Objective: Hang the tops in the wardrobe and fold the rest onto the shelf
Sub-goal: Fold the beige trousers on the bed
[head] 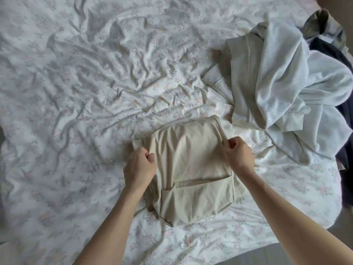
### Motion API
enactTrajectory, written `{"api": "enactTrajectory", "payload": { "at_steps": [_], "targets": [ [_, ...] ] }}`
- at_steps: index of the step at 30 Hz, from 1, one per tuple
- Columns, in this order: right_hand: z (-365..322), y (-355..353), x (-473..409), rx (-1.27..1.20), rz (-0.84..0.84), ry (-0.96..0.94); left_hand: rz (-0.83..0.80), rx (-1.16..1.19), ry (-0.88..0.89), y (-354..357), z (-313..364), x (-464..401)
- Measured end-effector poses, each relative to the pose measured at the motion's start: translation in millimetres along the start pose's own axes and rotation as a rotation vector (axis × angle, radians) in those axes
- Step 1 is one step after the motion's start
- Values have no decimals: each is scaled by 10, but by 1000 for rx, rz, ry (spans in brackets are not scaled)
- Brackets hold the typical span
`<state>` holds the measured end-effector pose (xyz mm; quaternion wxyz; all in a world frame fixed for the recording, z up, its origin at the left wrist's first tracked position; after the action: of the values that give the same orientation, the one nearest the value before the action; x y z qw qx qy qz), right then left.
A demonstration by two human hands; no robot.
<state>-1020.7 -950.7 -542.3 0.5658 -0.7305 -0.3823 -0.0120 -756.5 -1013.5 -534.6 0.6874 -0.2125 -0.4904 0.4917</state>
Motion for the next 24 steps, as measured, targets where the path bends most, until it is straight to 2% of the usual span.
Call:
{"api": "enactTrajectory", "payload": {
  "at_steps": [2,5,7,10,13,17,21,24],
  "targets": [
    [81,15,98,-5,34,-26,120,108,5,52,-5,95],
    [94,-24,102,27,146,-116,216,248,-99,46,-101,89],
    [51,-72,46,63,184,-142,227,304,-154,11,-162,33],
    [34,-69,22,55,143,-139,214,378,-165,10,-196,13],
    [126,-66,144,-59,136,-140,224,510,-198,64,-207,142],
    [436,-104,446,-187,200,-163,268,571,-210,278,-267,568],
    [712,27,682,-46,87,-126,140,526,-249,556,-323,894],
    [774,136,740,70,-14,-80,170,515,-230,582,-289,924]
  ]
}}
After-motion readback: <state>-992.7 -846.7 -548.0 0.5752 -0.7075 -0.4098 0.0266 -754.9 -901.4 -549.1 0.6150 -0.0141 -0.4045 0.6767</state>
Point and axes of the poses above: each hand's wrist, its own x-axis away from the middle knuckle, its own y-axis out of the palm, z = x × y, the point moved 3 cm from there along -x, towards the middle knuckle, and after that the axes turned 5 degrees about y, right-handed, at the moved point
